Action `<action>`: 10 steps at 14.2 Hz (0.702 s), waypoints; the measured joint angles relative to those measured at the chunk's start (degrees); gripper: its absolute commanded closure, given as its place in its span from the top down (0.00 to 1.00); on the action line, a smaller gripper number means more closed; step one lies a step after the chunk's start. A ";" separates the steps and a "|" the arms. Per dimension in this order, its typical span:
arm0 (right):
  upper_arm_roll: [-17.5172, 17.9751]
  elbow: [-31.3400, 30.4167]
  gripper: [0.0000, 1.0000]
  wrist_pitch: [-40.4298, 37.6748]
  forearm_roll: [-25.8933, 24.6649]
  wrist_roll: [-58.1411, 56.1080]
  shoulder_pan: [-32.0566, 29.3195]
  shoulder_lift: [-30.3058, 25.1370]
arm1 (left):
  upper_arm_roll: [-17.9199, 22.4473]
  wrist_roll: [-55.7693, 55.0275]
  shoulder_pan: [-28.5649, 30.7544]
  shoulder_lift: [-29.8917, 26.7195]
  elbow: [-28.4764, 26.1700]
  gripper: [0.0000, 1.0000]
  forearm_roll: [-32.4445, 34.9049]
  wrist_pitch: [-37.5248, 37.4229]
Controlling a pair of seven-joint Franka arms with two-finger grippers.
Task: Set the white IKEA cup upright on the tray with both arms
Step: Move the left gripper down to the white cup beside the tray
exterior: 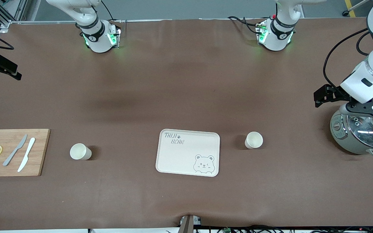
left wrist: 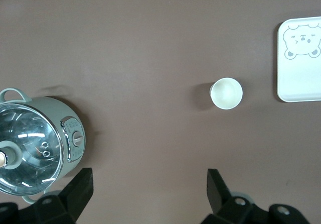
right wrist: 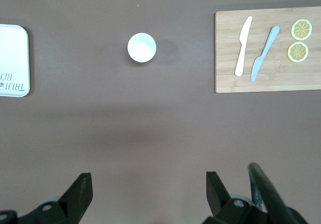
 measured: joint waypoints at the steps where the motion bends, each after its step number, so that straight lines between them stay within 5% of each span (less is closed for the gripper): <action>1: 0.00 0.00 1.00 0.00 0.00 0.00 0.00 0.04 | 0.00 0.00 0.00 0.03 0.00 1.00 0.00 0.00; 10: 0.00 0.00 1.00 0.00 0.00 0.00 0.00 0.07 | -0.05 -2.35 0.03 4.07 -0.08 1.00 -6.54 6.26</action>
